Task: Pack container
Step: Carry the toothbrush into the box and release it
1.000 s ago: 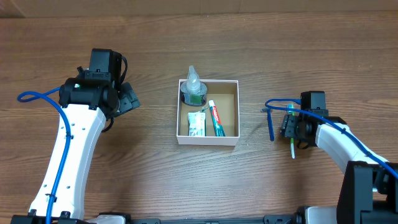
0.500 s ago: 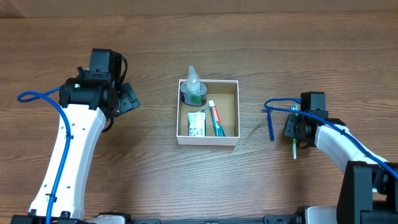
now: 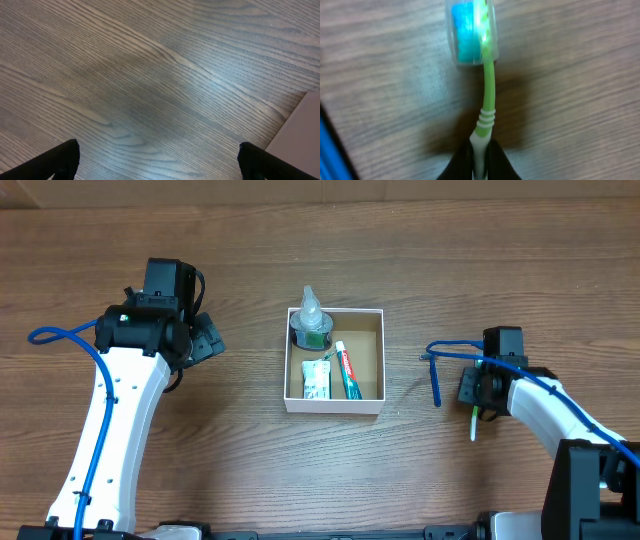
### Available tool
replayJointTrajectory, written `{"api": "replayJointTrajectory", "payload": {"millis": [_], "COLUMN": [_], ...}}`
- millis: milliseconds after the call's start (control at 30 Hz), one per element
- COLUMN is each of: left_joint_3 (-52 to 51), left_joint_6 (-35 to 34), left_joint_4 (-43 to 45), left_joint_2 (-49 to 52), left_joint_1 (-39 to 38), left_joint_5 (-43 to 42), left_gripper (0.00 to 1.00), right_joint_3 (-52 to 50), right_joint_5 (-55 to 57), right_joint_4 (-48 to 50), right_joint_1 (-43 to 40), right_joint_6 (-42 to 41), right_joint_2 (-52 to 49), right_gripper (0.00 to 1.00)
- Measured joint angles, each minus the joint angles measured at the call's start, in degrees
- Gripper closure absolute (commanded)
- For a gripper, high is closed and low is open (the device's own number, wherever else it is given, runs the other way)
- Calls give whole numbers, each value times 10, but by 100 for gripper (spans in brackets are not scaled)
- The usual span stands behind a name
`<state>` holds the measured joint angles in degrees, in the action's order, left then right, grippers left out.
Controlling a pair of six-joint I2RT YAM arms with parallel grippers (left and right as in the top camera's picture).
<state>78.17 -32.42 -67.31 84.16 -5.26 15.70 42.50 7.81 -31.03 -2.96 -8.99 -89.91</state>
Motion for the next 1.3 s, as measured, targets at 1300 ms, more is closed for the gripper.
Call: {"api": "replayJointTrajectory", "payload": {"millis": [1300], "left_joint_3": [0], "left_joint_6": [0], "left_joint_4": [0], "left_joint_2": [0], "left_joint_1": [0], "left_joint_5": [0], "left_gripper": [0], "right_joint_3": [316], "right_joint_5": [-80], "right_joint_4": [-110], "right_joint_1": [358], "right_joint_6": [-105], "right_joint_2": [-1], "right_gripper": [72]}}
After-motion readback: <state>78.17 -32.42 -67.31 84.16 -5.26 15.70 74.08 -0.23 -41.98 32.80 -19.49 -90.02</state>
